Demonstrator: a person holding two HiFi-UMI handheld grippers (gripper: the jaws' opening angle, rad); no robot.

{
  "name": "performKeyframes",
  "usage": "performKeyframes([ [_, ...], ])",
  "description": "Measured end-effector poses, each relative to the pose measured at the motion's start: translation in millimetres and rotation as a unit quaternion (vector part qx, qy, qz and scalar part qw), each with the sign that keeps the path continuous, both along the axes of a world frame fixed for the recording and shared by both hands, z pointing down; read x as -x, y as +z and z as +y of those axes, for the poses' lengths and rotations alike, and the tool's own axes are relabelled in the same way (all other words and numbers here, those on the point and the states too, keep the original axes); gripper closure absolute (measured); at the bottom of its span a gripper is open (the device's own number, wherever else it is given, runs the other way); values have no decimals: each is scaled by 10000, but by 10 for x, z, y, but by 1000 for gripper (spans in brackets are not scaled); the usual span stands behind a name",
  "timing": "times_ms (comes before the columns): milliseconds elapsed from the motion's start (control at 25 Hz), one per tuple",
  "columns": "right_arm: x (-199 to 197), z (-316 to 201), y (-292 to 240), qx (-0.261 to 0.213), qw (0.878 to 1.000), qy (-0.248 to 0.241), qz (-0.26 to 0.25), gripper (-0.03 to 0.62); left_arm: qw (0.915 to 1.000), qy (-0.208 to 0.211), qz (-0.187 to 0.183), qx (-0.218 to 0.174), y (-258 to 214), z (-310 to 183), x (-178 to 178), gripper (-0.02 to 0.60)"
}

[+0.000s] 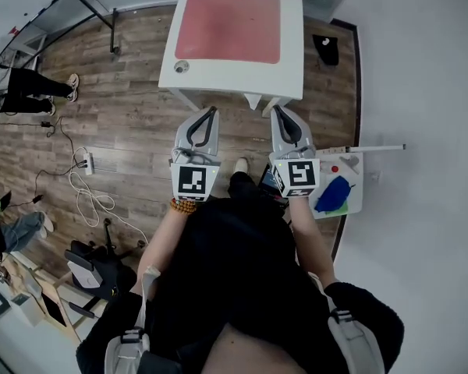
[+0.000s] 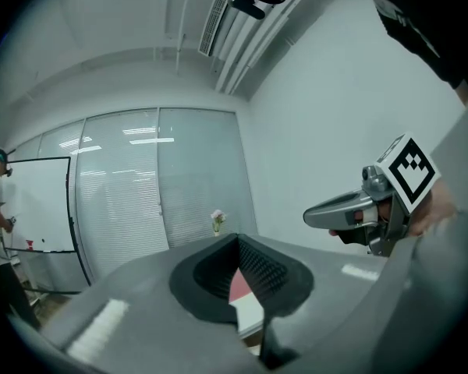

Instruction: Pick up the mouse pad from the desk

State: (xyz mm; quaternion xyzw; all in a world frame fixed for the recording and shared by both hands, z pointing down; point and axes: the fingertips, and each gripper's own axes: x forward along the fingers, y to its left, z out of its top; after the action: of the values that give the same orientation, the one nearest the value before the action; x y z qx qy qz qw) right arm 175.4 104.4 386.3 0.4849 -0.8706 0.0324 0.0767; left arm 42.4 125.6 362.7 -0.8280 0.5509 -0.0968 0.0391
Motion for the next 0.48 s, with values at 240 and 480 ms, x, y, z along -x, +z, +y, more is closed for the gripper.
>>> performKeyframes([
  [240, -227, -260, 140, 275, 9995, 105, 57, 568, 9999, -76, -63, 94, 49, -231, -13, 581],
  [480, -85, -504, 299, 439, 9986, -86, 288, 568, 9998, -105, -128, 140, 196, -559, 169, 581],
])
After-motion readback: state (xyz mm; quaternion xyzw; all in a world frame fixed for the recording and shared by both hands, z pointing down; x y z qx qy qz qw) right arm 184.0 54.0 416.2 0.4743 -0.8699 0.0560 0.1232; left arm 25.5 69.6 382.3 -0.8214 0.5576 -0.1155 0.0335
